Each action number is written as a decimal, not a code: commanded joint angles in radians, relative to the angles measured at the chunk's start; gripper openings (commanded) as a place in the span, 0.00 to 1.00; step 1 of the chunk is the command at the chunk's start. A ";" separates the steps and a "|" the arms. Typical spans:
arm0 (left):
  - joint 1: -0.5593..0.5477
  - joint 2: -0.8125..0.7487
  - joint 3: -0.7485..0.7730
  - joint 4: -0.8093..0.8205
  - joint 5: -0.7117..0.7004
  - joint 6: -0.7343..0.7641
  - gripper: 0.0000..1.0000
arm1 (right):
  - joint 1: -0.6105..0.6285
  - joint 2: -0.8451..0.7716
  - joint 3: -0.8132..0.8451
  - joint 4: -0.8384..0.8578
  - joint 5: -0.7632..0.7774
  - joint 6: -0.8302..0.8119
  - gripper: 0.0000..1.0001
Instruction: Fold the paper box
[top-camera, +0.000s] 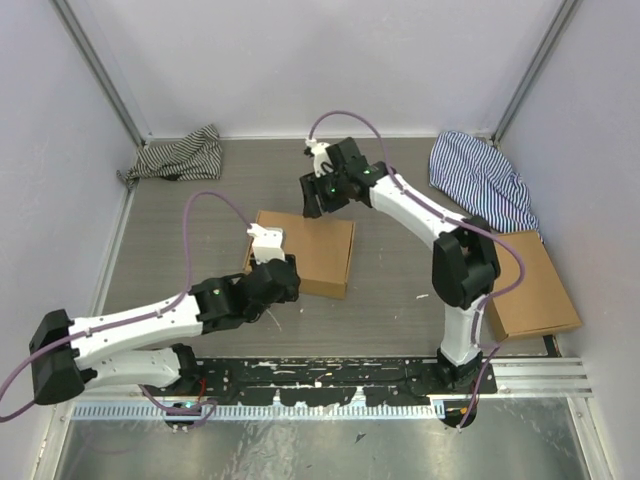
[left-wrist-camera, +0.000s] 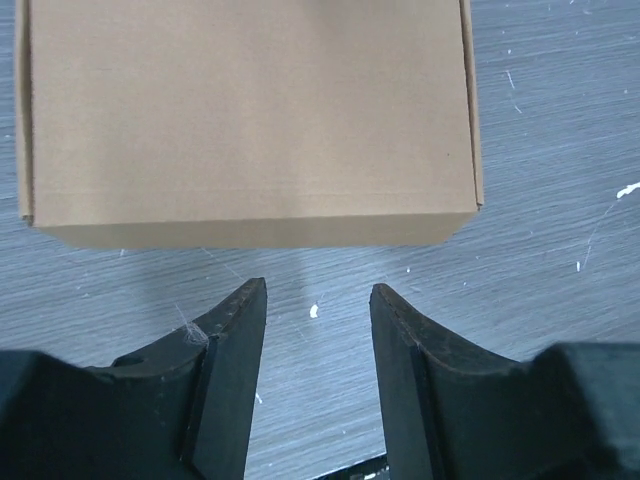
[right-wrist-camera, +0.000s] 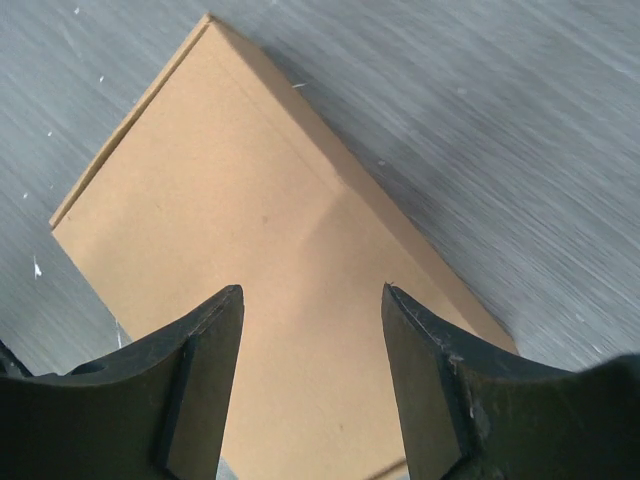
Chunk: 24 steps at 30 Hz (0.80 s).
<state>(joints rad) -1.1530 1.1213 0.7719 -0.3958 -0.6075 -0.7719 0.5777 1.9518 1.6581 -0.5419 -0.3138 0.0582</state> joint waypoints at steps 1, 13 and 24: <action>-0.002 -0.092 0.032 -0.098 -0.020 -0.007 0.53 | -0.018 -0.165 -0.070 0.053 0.137 0.080 0.63; 0.036 -0.249 0.126 -0.263 -0.237 0.228 0.98 | -0.018 -0.683 -0.602 0.228 0.424 0.207 1.00; 0.442 -0.143 0.329 -0.456 0.115 0.361 0.98 | -0.017 -0.905 -0.820 0.224 0.490 0.238 1.00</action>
<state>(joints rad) -0.8001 0.9894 1.0527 -0.7815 -0.6186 -0.5022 0.5552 1.1278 0.8585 -0.3752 0.1215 0.2794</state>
